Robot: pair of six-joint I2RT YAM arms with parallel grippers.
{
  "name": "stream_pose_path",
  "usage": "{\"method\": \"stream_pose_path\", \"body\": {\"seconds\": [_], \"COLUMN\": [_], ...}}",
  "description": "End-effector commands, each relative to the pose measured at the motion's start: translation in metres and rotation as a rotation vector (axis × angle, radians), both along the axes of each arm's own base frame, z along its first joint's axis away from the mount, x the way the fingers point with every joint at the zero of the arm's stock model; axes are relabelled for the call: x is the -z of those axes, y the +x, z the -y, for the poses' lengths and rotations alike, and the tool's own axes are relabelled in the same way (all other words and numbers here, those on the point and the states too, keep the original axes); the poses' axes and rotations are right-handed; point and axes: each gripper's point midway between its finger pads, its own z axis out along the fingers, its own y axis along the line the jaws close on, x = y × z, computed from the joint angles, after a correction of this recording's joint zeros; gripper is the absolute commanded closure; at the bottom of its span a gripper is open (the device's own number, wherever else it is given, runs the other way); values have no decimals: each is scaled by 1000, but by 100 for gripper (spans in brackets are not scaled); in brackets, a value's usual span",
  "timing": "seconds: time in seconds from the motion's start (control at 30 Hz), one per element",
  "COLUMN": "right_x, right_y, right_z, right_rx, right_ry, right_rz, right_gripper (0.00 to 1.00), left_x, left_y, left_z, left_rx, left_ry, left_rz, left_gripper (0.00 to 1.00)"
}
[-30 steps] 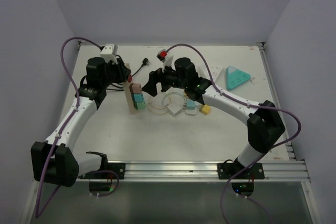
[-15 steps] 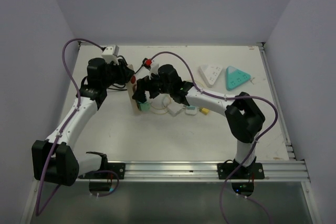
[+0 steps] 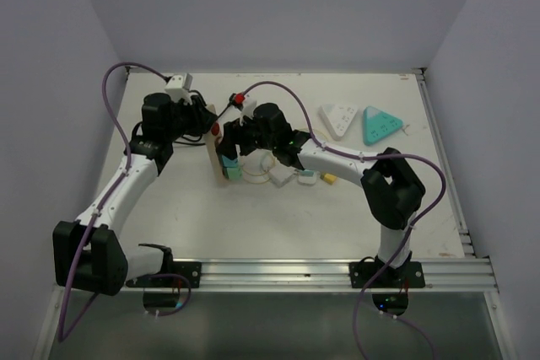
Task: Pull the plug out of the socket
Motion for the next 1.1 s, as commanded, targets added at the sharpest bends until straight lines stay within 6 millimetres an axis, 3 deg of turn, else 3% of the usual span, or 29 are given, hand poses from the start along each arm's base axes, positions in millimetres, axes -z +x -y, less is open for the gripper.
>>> {"method": "stream_pose_path", "body": {"seconds": [0.0,0.1,0.13,0.23,0.27,0.33,0.43,0.47,0.63,0.67,0.77,0.93,1.07], "right_x": [-35,-38,-39,-38,-38,-38,-40,-41,-45,-45,-46,-45,-46], "right_y": [2,-2,-3,-6,-6,-7,-8,-8,-9,-10,-11,-12,-13], "right_z": [-1,-2,-3,-4,-4,-3,-3,-3,-3,-3,-3,-3,-3], "right_rx": [4,-18,-22,-36,-38,-40,-45,-47,-53,-56,-61,-66,-70], "right_ry": [55,60,63,62,61,61,60,61,65,65,69,76,79], "right_rz": [72,68,66,59,57,55,59,61,68,69,68,66,67], "right_gripper": [39,52,62,78,90,99,100,100,100,100,100,100,100], "left_x": [-35,-32,-31,-26,-24,-21,-17,-18,4,4,11,37,52], "left_y": [11,12,12,14,15,14,14,16,4,2,-5,-17,-25], "left_z": [8,7,6,6,7,7,7,6,4,4,0,-2,6], "left_rx": [15,9,6,3,4,5,4,-2,-10,-10,-30,-47,-36], "left_ry": [-54,-51,-49,-47,-45,-46,-43,-40,-31,-29,-23,-31,-73], "left_rz": [118,108,107,88,83,67,48,49,-55,-60,-95,-173,-211], "left_gripper": [100,100,100,100,100,99,80,69,45,35,18,15,23]}}
